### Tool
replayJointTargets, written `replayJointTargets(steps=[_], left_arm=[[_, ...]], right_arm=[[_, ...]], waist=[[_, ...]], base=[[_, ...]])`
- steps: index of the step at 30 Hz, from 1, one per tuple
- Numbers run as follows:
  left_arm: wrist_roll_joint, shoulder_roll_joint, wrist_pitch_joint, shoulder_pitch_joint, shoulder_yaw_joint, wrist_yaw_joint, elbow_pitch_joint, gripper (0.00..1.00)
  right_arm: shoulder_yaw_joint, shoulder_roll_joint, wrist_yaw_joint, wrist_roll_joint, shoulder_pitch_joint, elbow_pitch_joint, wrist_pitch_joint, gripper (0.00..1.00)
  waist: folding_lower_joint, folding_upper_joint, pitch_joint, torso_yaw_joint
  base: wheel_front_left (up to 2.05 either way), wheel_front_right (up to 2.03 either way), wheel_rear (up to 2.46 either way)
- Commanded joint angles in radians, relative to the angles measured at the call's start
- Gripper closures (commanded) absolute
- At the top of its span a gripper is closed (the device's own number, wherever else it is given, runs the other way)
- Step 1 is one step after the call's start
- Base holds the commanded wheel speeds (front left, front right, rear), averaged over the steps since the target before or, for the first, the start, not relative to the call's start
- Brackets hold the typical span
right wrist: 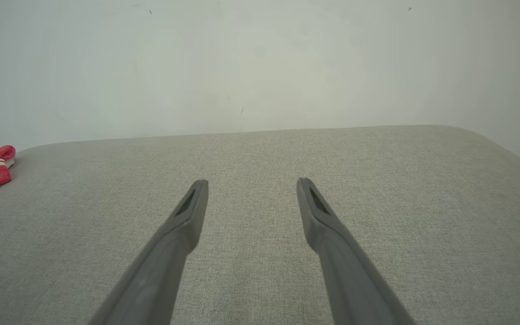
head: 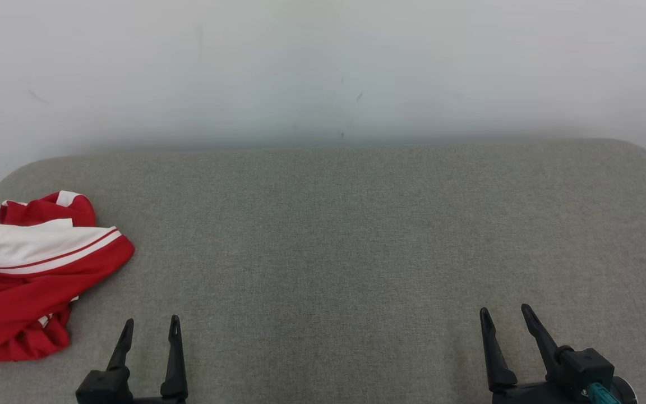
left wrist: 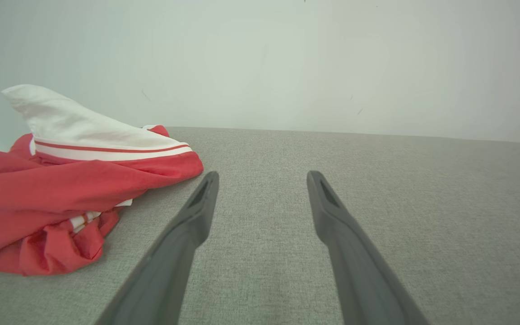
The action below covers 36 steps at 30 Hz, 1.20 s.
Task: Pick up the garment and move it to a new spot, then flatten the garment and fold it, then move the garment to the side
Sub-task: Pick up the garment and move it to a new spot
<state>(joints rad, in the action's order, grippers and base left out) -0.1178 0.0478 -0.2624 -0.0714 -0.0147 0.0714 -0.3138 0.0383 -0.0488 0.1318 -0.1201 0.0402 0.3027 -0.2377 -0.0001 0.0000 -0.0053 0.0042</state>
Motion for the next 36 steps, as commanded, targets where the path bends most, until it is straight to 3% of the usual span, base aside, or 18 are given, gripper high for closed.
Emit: replayJointTargets(steps=[1,10,36], left_arm=[[-0.005,0.005,-0.004,0.0,-0.001,0.0,-0.002,0.0],[-0.021,0.005,-0.004,0.012,0.003,-0.009,-0.005,0.0],[-0.028,0.005,-0.004,0.047,-0.066,-0.012,-0.059,0.0]], right_arm=[[-0.002,-0.003,-0.002,-0.002,-0.002,-0.001,-0.002,0.0],[-0.008,-0.002,-0.002,0.016,-0.018,-0.007,0.004,0.0],[0.034,-0.002,-0.002,0.005,-0.036,-0.004,0.013,0.0]], waist=[[0.0001,0.0,0.0,0.001],[0.0001,0.0,-0.007,0.048],[0.0001,0.0,-0.044,0.347]], base=[[0.0,0.0,0.0],[0.0,0.0,0.0],[0.0,0.0,0.0]])
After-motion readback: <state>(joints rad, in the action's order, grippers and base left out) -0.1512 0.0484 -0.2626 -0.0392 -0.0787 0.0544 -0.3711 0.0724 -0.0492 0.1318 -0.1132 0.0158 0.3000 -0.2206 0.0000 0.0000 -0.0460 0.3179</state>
